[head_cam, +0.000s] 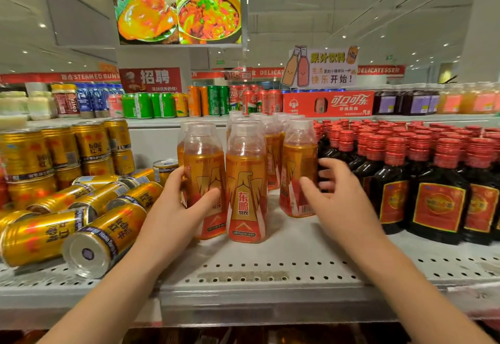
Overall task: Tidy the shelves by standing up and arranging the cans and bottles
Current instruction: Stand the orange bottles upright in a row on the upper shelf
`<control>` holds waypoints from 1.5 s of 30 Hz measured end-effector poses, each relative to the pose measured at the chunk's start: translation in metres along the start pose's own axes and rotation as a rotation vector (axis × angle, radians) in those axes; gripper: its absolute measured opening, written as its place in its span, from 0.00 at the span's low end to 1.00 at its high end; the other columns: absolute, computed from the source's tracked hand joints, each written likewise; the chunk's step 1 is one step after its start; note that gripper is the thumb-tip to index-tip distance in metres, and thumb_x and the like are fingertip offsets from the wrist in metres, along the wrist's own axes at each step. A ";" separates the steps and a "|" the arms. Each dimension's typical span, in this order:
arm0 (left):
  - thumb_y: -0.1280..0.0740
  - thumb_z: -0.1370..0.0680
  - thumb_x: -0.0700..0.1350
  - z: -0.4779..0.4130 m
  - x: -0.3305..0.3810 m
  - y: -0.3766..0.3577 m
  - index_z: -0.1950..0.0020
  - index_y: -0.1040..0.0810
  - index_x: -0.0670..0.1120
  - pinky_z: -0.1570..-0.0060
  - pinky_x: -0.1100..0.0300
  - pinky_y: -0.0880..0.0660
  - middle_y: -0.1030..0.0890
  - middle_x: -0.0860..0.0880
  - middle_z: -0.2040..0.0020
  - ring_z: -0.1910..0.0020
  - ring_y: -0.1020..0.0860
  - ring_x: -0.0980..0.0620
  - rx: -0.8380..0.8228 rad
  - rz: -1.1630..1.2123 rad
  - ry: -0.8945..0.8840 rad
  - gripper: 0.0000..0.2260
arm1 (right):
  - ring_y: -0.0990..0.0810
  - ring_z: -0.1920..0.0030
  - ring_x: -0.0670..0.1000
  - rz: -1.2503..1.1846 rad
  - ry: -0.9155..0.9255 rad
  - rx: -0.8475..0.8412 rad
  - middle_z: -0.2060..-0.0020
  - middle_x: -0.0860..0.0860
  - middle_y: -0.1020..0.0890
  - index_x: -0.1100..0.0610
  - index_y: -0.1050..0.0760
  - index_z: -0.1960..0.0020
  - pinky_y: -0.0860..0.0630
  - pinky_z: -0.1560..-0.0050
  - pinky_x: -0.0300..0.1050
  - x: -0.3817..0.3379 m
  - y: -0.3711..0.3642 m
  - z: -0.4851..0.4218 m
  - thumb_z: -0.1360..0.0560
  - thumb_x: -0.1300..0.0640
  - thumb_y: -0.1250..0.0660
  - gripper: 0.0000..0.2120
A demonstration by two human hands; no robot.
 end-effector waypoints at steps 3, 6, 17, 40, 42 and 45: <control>0.32 0.28 0.70 -0.002 0.003 -0.004 0.30 0.37 0.68 0.54 0.63 0.20 0.24 0.78 0.49 0.52 0.20 0.71 -0.009 -0.066 -0.024 0.30 | 0.25 0.34 0.53 0.149 -0.138 -0.071 0.29 0.53 0.28 0.52 0.45 0.21 0.23 0.38 0.58 0.011 0.006 -0.024 0.25 0.41 0.31 0.39; 0.32 0.26 0.68 -0.004 0.006 -0.007 0.24 0.40 0.62 0.49 0.62 0.24 0.26 0.66 0.35 0.43 0.22 0.63 0.023 -0.137 0.011 0.34 | 0.20 0.42 0.53 0.189 -0.170 -0.142 0.38 0.51 0.22 0.52 0.40 0.26 0.20 0.44 0.56 0.007 -0.010 -0.032 0.25 0.38 0.32 0.35; 0.36 0.26 0.71 0.017 0.057 -0.025 0.28 0.40 0.62 0.64 0.70 0.32 0.29 0.66 0.46 0.57 0.25 0.63 0.124 -0.372 -0.325 0.31 | 0.19 0.48 0.46 0.110 -0.051 -0.151 0.47 0.42 0.19 0.48 0.34 0.30 0.20 0.49 0.47 0.009 -0.035 -0.038 0.24 0.39 0.32 0.26; 0.38 0.24 0.70 0.007 0.052 -0.036 0.32 0.42 0.61 0.58 0.58 0.19 0.20 0.60 0.46 0.51 0.18 0.55 0.080 -0.510 -0.280 0.26 | 0.20 0.41 0.57 0.146 -0.169 -0.280 0.37 0.53 0.22 0.53 0.40 0.26 0.22 0.41 0.57 0.011 -0.064 -0.071 0.24 0.41 0.33 0.33; 0.37 0.24 0.69 0.007 0.050 -0.036 0.31 0.41 0.63 0.59 0.65 0.23 0.23 0.64 0.49 0.52 0.21 0.60 0.076 -0.458 -0.285 0.26 | 0.22 0.40 0.58 0.202 -0.175 -0.294 0.35 0.56 0.24 0.55 0.42 0.24 0.22 0.43 0.53 0.007 -0.059 -0.066 0.23 0.42 0.33 0.35; 0.35 0.25 0.69 0.005 0.048 -0.038 0.30 0.38 0.65 0.57 0.62 0.20 0.22 0.67 0.51 0.53 0.21 0.64 0.029 -0.365 -0.264 0.26 | 0.23 0.43 0.52 0.192 -0.089 -0.255 0.32 0.52 0.27 0.52 0.39 0.23 0.26 0.54 0.43 -0.004 -0.041 -0.050 0.23 0.42 0.35 0.32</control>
Point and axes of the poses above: each hand's wrist, its own z-axis away from the middle knuckle, its own y-axis out of the back of the hand, x = y × z, the point moved 1 cm from there along -z, towards the middle knuckle
